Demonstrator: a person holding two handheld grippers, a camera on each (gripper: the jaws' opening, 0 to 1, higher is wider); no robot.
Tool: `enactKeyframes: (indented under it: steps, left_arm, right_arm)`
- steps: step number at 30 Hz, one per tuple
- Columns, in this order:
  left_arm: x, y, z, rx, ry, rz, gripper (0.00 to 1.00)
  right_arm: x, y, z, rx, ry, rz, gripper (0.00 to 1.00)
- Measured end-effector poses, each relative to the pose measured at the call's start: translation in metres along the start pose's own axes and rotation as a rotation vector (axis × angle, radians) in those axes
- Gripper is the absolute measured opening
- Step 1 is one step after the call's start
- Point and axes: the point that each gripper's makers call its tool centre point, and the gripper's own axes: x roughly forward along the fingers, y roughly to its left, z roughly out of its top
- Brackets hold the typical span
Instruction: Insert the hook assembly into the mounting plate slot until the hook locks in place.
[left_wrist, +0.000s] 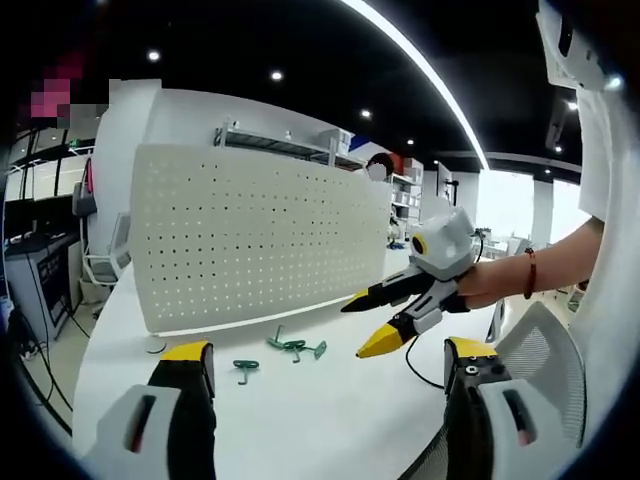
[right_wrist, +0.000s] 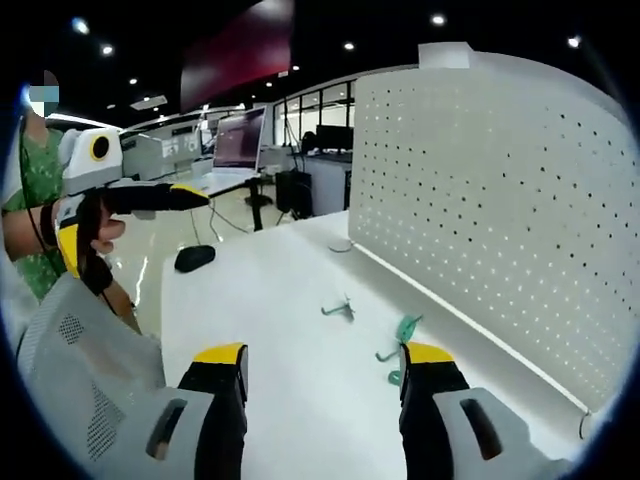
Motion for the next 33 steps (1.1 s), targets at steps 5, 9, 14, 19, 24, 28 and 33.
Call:
enactKeyframes:
  steps: [5, 9, 14, 19, 24, 28, 33]
  left_arm:
    - [0.0, 0.002, -0.001, -0.001, -0.008, 0.012, 0.97]
    - [0.0, 0.006, -0.001, -0.012, -0.016, 0.029, 0.97]
    - [0.0, 0.005, -0.001, -0.01, -0.016, 0.023, 0.97]
    - [0.003, 0.005, -0.002, -0.025, -0.023, 0.014, 0.97]
    - [0.005, 0.004, -0.003, -0.027, -0.021, 0.0, 0.97]
    - [0.005, 0.006, -0.002, -0.028, -0.026, 0.0, 0.98]
    - [0.006, 0.007, -0.003, -0.025, -0.024, 0.001, 0.97]
  right_arm:
    - [0.008, -0.002, 0.005, -0.004, -0.004, 0.01, 0.6]
    - [0.017, -0.002, 0.007, -0.01, 0.009, 0.022, 0.58]
    - [0.027, 0.001, 0.008, -0.003, 0.016, 0.047, 0.56]
    - [0.036, 0.001, 0.008, -0.018, 0.04, 0.063, 0.56]
    - [0.043, -0.001, 0.009, -0.028, 0.058, 0.07, 0.56]
    - [0.05, -0.001, 0.01, -0.039, 0.066, 0.077, 0.55]
    - [0.059, -0.001, 0.009, -0.053, 0.081, 0.088, 0.53]
